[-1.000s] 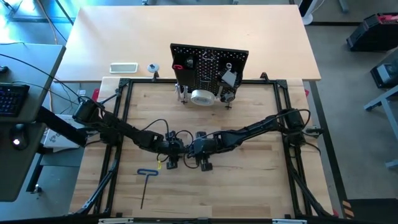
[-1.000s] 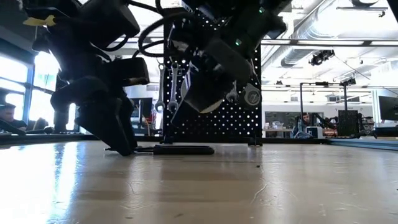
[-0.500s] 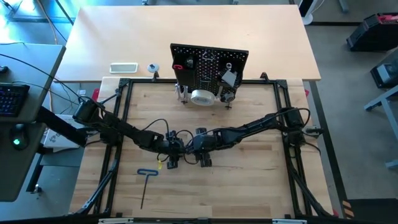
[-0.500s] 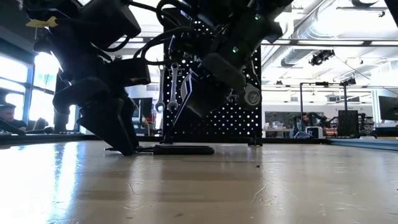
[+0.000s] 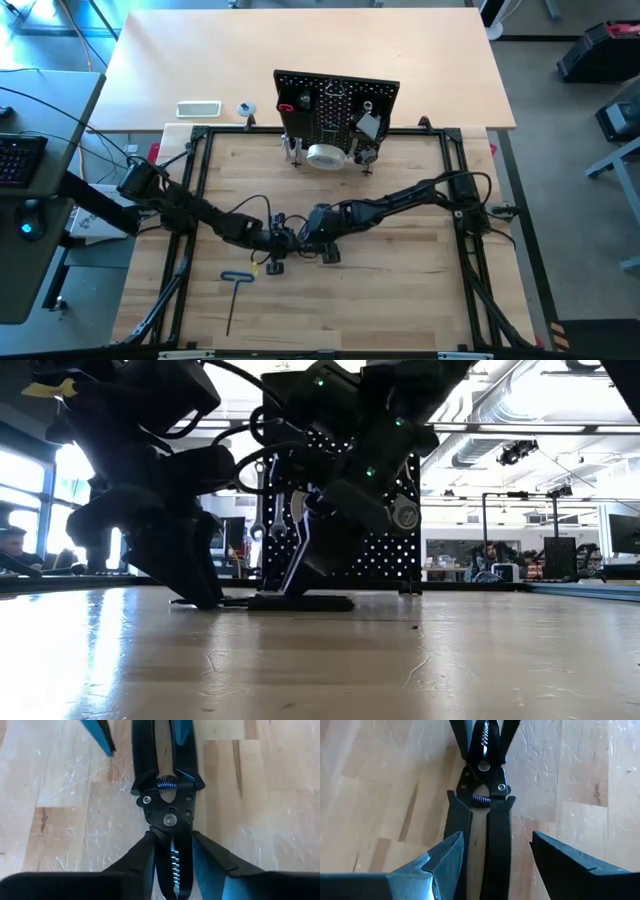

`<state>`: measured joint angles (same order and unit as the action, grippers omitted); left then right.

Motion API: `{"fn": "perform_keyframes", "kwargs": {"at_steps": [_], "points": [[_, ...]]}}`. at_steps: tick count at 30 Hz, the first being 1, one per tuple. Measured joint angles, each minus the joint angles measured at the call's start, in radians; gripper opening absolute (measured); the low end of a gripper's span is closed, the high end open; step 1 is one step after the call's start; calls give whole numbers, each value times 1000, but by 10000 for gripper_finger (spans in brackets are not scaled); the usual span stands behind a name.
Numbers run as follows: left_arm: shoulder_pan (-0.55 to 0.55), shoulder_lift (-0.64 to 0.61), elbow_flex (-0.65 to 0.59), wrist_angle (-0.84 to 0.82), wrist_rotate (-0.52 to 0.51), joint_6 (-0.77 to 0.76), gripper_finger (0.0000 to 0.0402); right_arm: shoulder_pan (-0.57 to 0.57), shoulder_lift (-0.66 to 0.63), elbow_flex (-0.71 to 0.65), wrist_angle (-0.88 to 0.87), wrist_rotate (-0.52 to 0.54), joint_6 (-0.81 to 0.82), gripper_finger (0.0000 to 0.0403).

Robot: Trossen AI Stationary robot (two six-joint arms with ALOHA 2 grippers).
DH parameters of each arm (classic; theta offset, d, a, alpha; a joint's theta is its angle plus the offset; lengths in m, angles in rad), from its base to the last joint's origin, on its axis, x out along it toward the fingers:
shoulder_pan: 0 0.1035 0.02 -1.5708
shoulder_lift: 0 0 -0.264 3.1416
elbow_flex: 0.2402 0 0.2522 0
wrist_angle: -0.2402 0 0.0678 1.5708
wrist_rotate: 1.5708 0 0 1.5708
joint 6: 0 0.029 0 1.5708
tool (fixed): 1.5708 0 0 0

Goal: Hang tools onto peg board
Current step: Hang the black cable cutter on the pegboard bin

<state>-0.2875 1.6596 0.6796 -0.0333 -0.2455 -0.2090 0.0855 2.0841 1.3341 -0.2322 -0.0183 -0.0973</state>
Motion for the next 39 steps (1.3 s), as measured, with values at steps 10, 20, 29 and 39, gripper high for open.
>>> {"fn": "perform_keyframes", "kwargs": {"at_steps": [10,20,29,39], "points": [[-52,1,6,-14,-122,45,54,-9,20,1,39,-107,13,232],[-68,2,56,-61,-154,115,5,-16,16,0,33,-155,54,232],[-69,-2,56,-111,-134,80,7,29,-75,-3,-104,-55,73,232],[-73,-118,56,-155,-149,73,7,106,-109,-2,-177,15,80,231]]}}
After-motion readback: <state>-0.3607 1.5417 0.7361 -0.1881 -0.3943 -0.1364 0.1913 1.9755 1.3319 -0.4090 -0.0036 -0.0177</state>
